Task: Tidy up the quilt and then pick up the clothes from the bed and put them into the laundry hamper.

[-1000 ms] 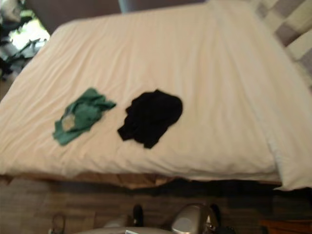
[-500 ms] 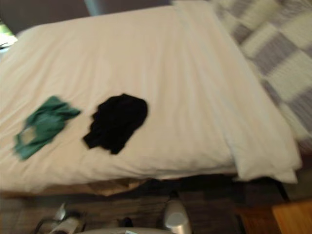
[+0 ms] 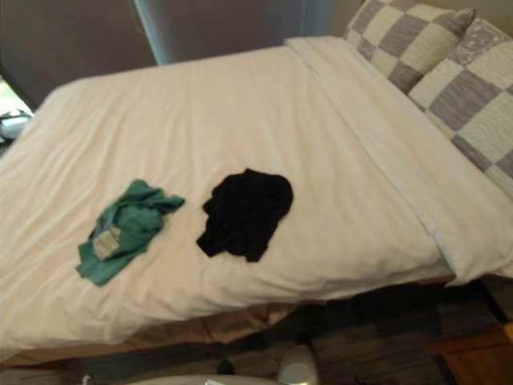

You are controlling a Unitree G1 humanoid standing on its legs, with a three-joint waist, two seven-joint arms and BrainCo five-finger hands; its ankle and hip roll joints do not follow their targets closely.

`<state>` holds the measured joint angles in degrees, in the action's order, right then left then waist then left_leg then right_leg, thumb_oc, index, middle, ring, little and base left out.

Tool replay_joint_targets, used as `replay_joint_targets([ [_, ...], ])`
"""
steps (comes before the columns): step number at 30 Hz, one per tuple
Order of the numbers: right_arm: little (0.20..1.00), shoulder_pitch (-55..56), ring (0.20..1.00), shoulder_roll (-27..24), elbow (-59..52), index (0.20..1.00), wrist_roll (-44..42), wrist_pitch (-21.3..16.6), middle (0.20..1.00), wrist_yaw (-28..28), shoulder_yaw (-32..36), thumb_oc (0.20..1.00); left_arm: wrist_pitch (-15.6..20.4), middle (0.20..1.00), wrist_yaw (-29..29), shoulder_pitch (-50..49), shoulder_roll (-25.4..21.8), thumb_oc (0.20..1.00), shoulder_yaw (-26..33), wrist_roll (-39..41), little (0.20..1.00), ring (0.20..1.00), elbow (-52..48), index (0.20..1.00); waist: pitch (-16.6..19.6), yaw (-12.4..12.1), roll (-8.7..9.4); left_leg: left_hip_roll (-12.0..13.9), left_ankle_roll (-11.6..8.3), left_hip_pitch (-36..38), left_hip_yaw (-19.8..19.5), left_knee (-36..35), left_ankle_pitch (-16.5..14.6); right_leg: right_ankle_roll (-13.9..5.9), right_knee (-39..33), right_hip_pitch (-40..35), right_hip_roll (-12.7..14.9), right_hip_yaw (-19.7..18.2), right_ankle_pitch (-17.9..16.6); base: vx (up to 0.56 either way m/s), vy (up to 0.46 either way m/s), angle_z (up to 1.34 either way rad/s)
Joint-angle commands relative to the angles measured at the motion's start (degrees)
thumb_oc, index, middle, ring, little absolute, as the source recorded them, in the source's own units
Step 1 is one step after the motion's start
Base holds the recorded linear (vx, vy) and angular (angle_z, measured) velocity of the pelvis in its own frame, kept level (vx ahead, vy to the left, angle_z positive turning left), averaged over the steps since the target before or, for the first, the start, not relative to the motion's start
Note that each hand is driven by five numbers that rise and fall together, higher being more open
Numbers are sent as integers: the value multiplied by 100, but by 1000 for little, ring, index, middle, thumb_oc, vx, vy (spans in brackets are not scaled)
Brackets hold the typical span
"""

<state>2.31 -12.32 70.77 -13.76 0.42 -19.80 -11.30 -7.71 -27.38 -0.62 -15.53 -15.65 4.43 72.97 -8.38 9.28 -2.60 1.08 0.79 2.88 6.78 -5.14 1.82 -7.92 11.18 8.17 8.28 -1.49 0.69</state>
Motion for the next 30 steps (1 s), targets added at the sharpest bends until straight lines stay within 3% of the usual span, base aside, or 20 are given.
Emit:
replay_joint_targets([
  [1,1000,-149,1000,-82,-89,1000,-676,-222,1000,-111,183,1000,466,1000,-553,341,-122,1000,205,896,1000,1000,-313,1000,-196,43,167,270,-186,341,-138,14,-412,-202,-454,-114,-164,-254,-305,98,-7,33],
  [2,1000,-88,1000,-29,-104,1000,-1104,-423,1000,-172,357,1000,696,1000,-713,322,-29,1000,361,1289,1000,1000,-451,1000,-143,-35,214,247,-194,287,-75,14,-384,-213,-639,-276,-127,-131,-332,77,-10,56],
  [7,1000,94,1000,-180,-707,1000,-1660,-853,1000,-289,887,1000,1159,1000,-1059,169,-172,1000,928,964,1000,1000,-1106,1000,-47,-135,349,274,-247,264,-45,14,-345,-205,-959,-583,-150,-126,-387,94,-46,30],
  [8,1000,331,1000,-457,-1777,1000,-1613,-947,1000,-663,1119,1000,1164,1000,-1295,-4,-457,1000,1256,612,1000,1000,-1999,1000,22,-147,458,281,-276,246,-20,14,-346,-192,-1135,-724,-169,-123,-412,91,-69,13],
  [9,1000,374,1000,-494,-1955,1000,-1556,-952,1000,-749,1148,1000,1136,1000,-1305,-38,-501,1000,1293,594,1000,1000,-2145,1000,30,-143,472,280,-278,249,-15,14,-349,-189,-1156,-743,-170,-118,-414,90,-80,13],
  [11,1000,764,1000,-820,-3495,1000,-1382,-677,1000,-1232,1474,1000,1082,1000,-1217,-312,-873,1000,1678,475,1000,1000,-3354,1000,87,-126,573,268,-285,244,33,14,-372,-164,-1294,-841,-179,-61,-435,38,-66,10],
  [12,1000,969,1000,-873,-4252,1000,-1157,-624,1000,-1576,1638,1000,1666,1000,-1547,-488,-909,1000,1626,578,1000,1000,-3620,1000,117,-161,665,249,-291,192,71,14,-377,-176,-1376,-858,-200,33,-463,-6,-103,12],
  [13,1000,1167,1000,-1269,-5152,1000,-537,-438,1000,-2069,1998,1000,1995,1000,-1326,-631,-1039,1000,2129,600,1000,1000,-4402,1000,100,-136,715,234,-303,185,82,14,-374,-169,-1471,-911,-212,67,-477,-17,-83,11],
  [14,1000,1235,1000,-1366,-5299,1000,-380,-470,1000,-2203,2073,1000,2102,1000,-1359,-672,-1073,1000,2198,582,1000,1000,-4577,1000,92,-128,722,226,-306,209,83,14,-381,-167,-1487,-946,-207,83,-477,0,0,0],
  [15,1000,1346,1000,-1684,-6035,1000,-34,-126,1000,-2344,2493,1000,1790,1000,-1524,-711,-1237,1000,2366,715,1000,1000,-5401,1000,118,-86,742,207,-307,228,83,14,-408,-148,-1543,-989,-243,75,-464,52,20,5],
  [17,1000,1435,1000,-1891,-6540,1000,146,-32,1000,-2299,2838,1000,1548,1000,-1609,-700,-1314,1000,2627,646,1000,1000,-6178,1000,147,-54,755,198,-318,231,91,14,-421,-139,-1573,-1006,-277,59,-446,52,32,6],
  [18,1000,1506,1000,-2060,-7088,1000,124,-105,1000,-2045,3193,1000,1292,1000,-1754,-705,-1367,1000,2875,417,1000,1000,-6971,1000,180,-25,748,188,-320,237,58,14,-434,-124,-1591,-1026,-309,9,-422,0,0,0],
  [20,1000,1484,1000,-2189,-7678,1000,143,183,1000,-1762,3503,1000,693,1000,-1730,-681,-1494,1000,3151,310,1000,1000,-7735,1000,221,-5,730,174,-329,237,36,14,-447,-104,-1596,-1032,-332,-40,-402,54,55,0],
  [21,1000,1323,1000,-2383,-7916,1000,306,274,1000,-1308,3565,1000,420,1000,-1686,-576,-1577,1000,3261,119,1000,1000,-8025,1000,255,-12,709,152,-334,251,-4,14,-468,-81,-1601,-1070,-350,-60,-360,85,66,0],
  [22,1000,1273,1000,-2441,-7961,1000,339,325,1000,-1217,3549,1000,351,1000,-1672,-550,-1605,1000,3275,54,1000,1000,-8068,1000,259,-17,704,149,-336,251,-9,14,-469,-75,-1604,-1076,-353,-63,-353,48,54,-2],
  [25,1000,345,1000,-2977,-7820,1000,748,781,1000,-521,2908,1000,-161,1000,-1313,-28,-2032,1000,3150,-121,1000,1000,-7924,1000,343,-112,652,125,-361,222,-56,14,-459,-28,-1618,-1097,-374,-75,-305,79,43,-9],
  [30,1000,-1056,1000,-3439,-6918,1000,1011,1292,1000,-153,1558,1000,-105,1000,-831,910,-2725,1000,2381,-500,1000,1000,-6825,1000,391,-234,613,180,-385,218,-26,14,-423,-33,-1618,-1065,-331,-83,-310,158,17,-7],
])
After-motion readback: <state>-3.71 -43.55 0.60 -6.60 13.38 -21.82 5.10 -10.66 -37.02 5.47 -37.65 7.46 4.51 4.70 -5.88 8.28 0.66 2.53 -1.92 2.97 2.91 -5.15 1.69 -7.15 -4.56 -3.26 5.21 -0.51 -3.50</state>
